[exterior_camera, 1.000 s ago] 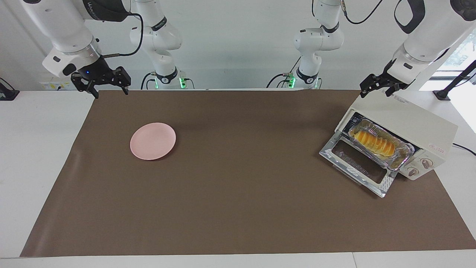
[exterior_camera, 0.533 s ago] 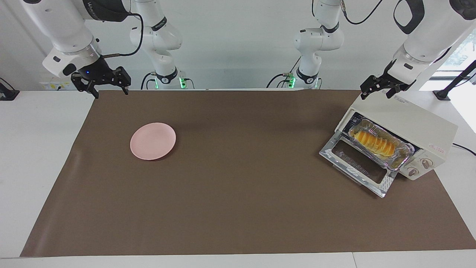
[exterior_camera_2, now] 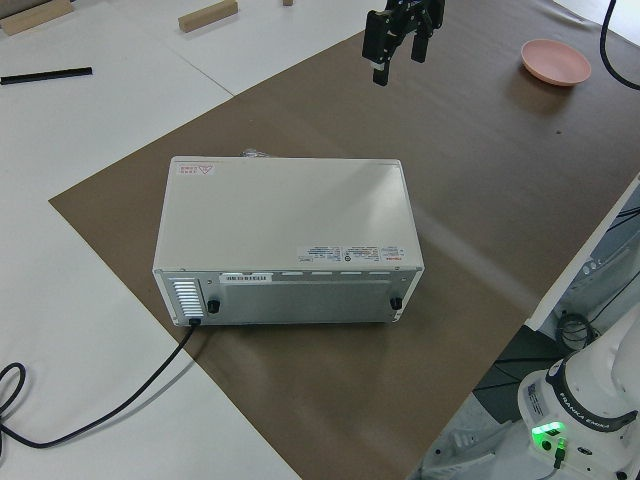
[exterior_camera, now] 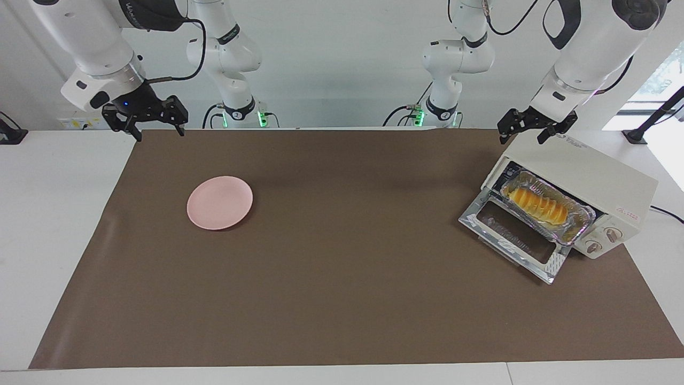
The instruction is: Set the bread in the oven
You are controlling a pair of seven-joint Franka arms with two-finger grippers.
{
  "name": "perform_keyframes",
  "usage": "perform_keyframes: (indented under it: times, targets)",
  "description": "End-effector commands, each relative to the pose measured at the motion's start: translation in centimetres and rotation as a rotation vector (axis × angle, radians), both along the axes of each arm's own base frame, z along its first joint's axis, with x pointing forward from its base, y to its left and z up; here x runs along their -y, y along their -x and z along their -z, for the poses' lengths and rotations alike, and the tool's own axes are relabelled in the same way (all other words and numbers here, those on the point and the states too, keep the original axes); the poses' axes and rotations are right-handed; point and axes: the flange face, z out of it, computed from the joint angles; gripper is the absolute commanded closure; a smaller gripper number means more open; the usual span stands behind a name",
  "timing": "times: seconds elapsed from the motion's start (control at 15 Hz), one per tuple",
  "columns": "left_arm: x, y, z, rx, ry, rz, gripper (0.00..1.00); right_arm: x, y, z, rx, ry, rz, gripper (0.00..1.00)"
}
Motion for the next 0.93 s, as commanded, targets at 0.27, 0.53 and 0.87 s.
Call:
perform_keyframes:
  times: [0.27,0.53,0.87]
  targets:
    - [0.5,-0.7,-0.1,0.072,0.008,-0.009,0.0,0.1,0.6,-0.1,0.002,0.007,-0.009,0.0]
    - [0.3,-0.9,-0.1,0.093,0.017,-0.016,0.0,0.1,0.6,-0.1,0.002,0.007,-0.009,0.0]
    - [0.6,-1.0,0.0,0.096,0.017,-0.011,0.0,0.1,0.6,-0.1,0.002,0.007,-0.009,0.0]
